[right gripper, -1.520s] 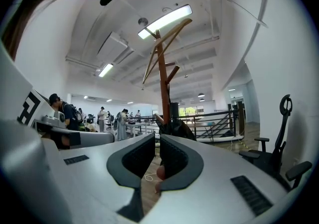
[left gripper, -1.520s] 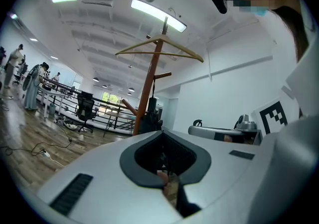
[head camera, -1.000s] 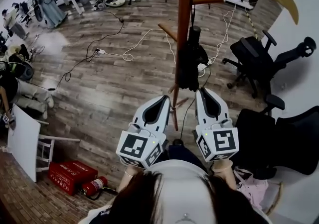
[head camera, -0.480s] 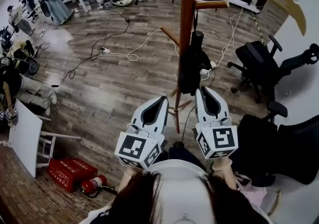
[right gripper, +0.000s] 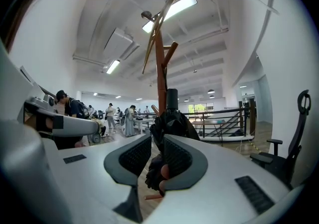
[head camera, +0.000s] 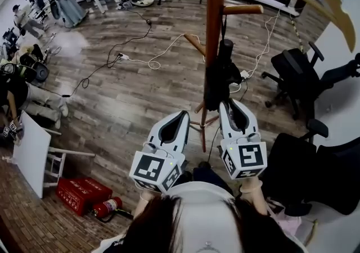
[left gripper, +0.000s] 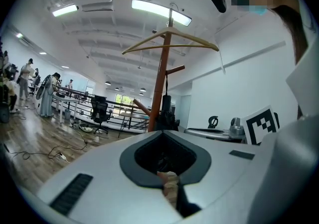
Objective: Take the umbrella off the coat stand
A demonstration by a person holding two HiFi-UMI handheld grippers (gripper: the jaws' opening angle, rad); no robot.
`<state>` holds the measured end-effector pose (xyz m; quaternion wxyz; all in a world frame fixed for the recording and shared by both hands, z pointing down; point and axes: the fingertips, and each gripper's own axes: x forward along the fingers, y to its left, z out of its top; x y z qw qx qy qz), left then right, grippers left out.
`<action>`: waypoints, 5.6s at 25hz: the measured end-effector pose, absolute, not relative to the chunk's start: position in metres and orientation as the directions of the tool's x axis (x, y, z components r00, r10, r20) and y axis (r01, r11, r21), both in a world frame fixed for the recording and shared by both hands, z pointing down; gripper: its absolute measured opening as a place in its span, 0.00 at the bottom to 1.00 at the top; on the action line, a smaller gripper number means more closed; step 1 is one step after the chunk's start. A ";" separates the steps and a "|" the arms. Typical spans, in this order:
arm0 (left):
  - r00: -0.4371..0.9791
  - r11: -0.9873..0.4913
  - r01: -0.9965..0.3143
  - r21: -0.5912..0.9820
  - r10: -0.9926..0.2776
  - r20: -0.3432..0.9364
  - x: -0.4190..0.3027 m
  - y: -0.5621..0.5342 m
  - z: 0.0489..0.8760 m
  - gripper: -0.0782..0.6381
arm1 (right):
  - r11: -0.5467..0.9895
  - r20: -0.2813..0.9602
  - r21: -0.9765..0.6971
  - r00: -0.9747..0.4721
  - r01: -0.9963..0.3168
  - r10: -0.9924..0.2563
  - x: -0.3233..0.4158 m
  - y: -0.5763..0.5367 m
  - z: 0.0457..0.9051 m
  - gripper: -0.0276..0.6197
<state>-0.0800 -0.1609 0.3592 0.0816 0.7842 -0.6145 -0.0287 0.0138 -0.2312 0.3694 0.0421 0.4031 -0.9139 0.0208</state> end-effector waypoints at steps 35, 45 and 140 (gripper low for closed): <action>0.208 -0.188 -0.967 0.170 -0.972 0.108 -0.096 -0.200 0.372 0.12 | 0.705 0.257 -0.038 -0.689 -0.708 -0.678 -0.009 -0.291 0.416 0.47; 0.190 -0.169 -0.970 0.172 -0.975 0.113 -0.103 -0.208 0.374 0.12 | 0.704 0.298 -0.066 -0.687 -0.707 -0.662 -0.015 -0.302 0.424 0.49; 0.203 -0.198 -0.959 0.203 -0.979 0.004 -0.113 -0.157 0.344 0.12 | 0.545 0.094 -0.102 -0.554 -0.832 -0.827 0.033 -0.276 0.342 0.42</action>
